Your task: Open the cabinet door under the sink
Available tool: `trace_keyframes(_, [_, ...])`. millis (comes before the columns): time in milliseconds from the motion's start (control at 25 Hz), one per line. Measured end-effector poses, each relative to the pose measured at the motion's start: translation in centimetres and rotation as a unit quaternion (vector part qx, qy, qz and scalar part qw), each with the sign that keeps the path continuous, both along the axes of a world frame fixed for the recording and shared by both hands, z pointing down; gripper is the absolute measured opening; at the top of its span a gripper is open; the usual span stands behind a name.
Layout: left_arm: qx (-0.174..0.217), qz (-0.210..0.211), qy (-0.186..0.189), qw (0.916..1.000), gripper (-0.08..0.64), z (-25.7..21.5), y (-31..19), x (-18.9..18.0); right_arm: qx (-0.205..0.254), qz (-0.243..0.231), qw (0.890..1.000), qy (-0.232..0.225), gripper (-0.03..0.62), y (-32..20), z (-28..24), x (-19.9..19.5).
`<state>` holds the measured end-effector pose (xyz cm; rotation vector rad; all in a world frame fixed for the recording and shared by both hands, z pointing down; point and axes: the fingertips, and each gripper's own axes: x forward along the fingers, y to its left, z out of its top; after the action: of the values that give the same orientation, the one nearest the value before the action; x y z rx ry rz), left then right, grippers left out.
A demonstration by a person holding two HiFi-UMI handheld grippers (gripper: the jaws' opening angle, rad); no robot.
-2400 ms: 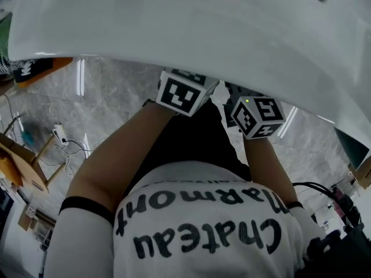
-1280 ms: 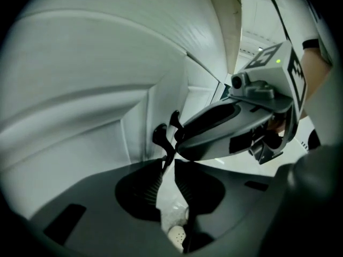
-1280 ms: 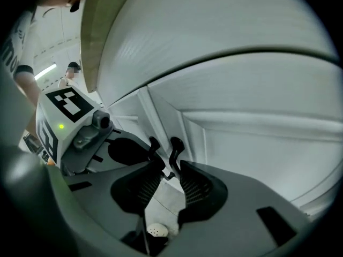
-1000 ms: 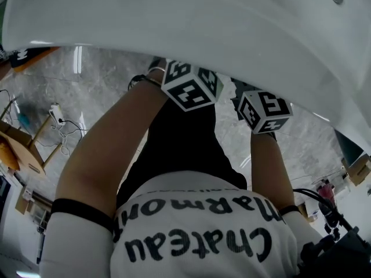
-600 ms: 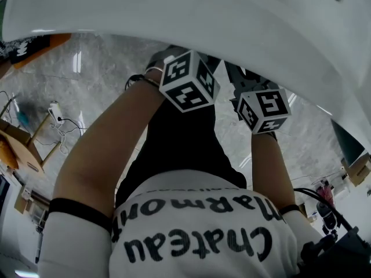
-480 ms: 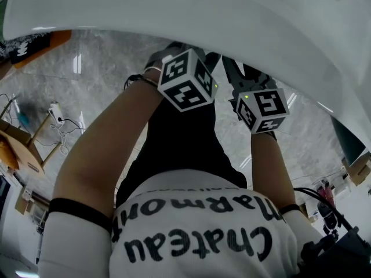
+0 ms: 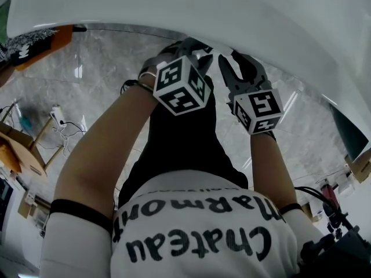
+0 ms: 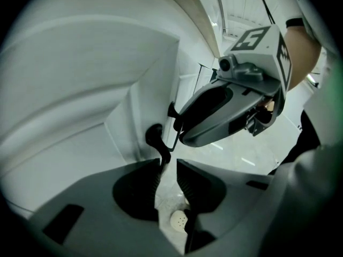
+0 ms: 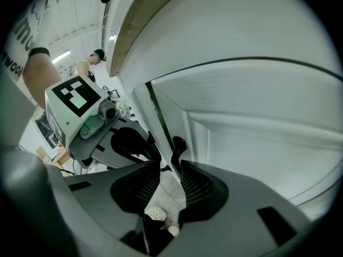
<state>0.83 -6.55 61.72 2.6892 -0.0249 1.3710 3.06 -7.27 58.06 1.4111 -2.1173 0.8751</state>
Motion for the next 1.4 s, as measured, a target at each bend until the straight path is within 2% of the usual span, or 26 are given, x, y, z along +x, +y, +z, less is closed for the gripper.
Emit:
trace_keyframes(920, [0.02, 0.057, -0.027, 0.9978, 0.077, 0.9, 2.8, -4.2, -0.016, -0.038, 0.999, 0.033, 0.118, 3.5, 0.9, -1.6])
trace_keyframes(1120, [0.028, 0.062, -0.029, 0.9973, 0.077, 0.3, 3.3, -4.1, -0.015, -0.04, 0.999, 0.03, 0.122, 4.3, 0.2, -1.2])
trace_keyframes(1400, [0.047, 0.103, -0.042, 0.9927, 0.077, 0.6, 4.0, -5.2, -0.017, -0.058, 0.998, 0.033, 0.126, 5.0, 0.3, -1.6])
